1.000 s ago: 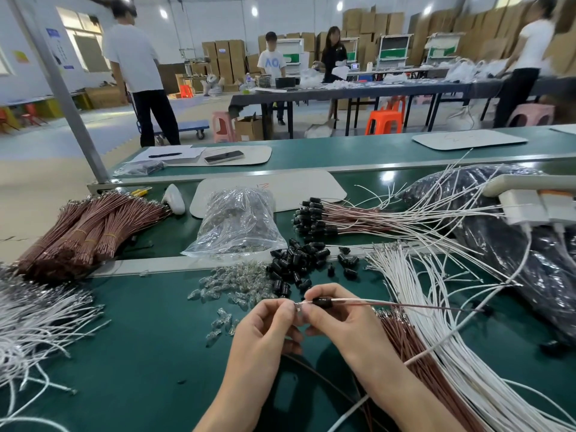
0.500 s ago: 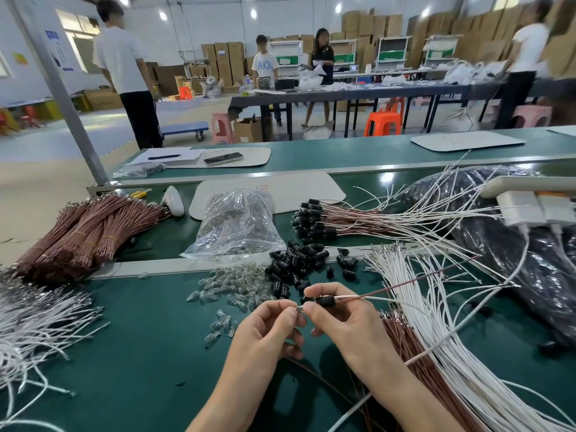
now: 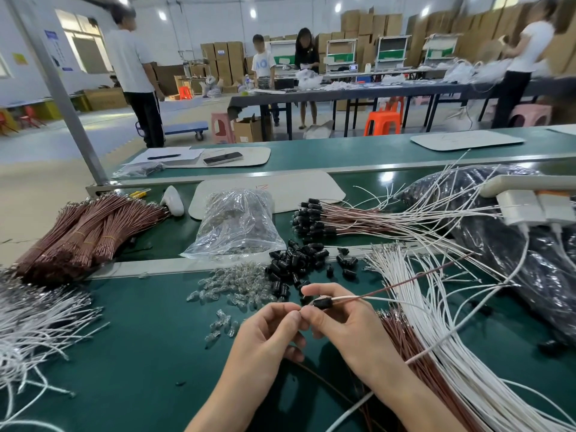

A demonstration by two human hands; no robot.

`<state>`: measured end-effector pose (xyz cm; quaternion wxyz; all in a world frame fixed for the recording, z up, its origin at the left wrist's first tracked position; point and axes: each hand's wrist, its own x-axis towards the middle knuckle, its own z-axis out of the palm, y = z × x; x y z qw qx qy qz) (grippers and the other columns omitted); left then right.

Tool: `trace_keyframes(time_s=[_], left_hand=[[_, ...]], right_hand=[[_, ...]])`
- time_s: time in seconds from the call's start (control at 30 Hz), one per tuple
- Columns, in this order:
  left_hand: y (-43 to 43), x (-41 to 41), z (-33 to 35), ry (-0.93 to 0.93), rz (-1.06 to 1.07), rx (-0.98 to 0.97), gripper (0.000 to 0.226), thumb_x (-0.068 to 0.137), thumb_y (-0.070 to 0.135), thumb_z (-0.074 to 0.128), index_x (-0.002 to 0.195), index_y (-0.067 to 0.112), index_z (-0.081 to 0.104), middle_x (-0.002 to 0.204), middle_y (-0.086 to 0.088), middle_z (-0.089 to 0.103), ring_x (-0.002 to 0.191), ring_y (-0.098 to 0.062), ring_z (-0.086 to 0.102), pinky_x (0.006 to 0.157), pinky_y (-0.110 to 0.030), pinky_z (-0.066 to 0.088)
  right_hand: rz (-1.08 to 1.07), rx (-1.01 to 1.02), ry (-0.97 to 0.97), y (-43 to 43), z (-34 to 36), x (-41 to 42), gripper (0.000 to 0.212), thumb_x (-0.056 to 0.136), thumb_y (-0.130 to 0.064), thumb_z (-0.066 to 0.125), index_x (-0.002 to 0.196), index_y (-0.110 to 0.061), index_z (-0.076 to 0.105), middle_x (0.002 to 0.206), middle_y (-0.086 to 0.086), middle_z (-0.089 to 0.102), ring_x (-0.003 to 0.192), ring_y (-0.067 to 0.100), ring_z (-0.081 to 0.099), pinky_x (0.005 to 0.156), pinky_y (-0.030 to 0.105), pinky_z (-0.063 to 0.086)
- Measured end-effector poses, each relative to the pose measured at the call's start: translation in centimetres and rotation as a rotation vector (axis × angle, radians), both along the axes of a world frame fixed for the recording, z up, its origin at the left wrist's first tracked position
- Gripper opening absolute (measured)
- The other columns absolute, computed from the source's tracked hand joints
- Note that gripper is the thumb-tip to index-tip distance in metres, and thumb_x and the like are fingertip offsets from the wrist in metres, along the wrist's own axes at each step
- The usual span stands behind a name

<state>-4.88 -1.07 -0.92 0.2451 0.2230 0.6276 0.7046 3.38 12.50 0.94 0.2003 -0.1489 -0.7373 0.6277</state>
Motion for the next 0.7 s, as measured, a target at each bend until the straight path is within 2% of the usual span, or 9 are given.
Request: trace_keyframes(time_s=[0.17,0.27,0.4,0.53,0.7], left_hand=[[0.10,0.05,-0.08,-0.004,0.037,-0.019,0.011,0.097,0.006,0.060,0.100,0.003,0.071,0.081,-0.004,0.073,0.066,-0.014,0.063,0.058,-0.025,0.054],[0.20,0.05,-0.19,-0.007,0.057,-0.026,0.010,0.096,0.007,0.063,0.097,0.005,0.073,0.080,-0.005,0.073,0.065,-0.015,0.063,0.057,-0.025,0.054],[0.29,0.06,-0.28,-0.015,0.059,-0.035,0.012,0.093,0.016,0.067,0.096,0.006,0.073,0.080,-0.006,0.074,0.065,-0.015,0.065,0.059,-0.025,0.055],[0.26,0.06,-0.06,-0.042,0.031,-0.017,0.028,0.080,0.028,0.070,0.092,0.003,0.073,0.079,-0.007,0.074,0.064,-0.015,0.064,0.059,-0.025,0.055],[0.05,-0.09,-0.14,-0.077,0.005,-0.004,0.033,0.077,0.030,0.071,0.092,0.001,0.073,0.080,-0.010,0.073,0.063,-0.015,0.064,0.059,-0.025,0.055]], right_hand=[[-0.013,-0.063,0.033,-0.13,0.19,-0.03,0.021,0.089,-0.008,0.075,0.104,-0.022,0.073,0.084,0.000,0.075,0.064,0.002,0.065,0.062,0.016,0.052],[-0.011,-0.065,0.029,-0.04,0.12,-0.09,0.020,0.089,-0.007,0.074,0.104,-0.021,0.073,0.083,0.001,0.076,0.063,0.002,0.064,0.062,0.015,0.051],[-0.020,-0.063,0.014,0.27,-0.05,-0.07,0.023,0.089,-0.013,0.076,0.106,-0.028,0.074,0.083,-0.002,0.076,0.065,0.004,0.064,0.067,0.014,0.051],[0.000,-0.068,-0.003,0.46,-0.21,0.03,0.026,0.089,-0.018,0.076,0.109,-0.034,0.073,0.086,-0.002,0.076,0.070,0.006,0.067,0.072,0.016,0.052],[0.036,-0.076,0.002,0.54,-0.22,0.17,0.028,0.090,-0.019,0.075,0.110,-0.039,0.073,0.083,-0.003,0.074,0.073,0.004,0.067,0.074,0.015,0.052]])
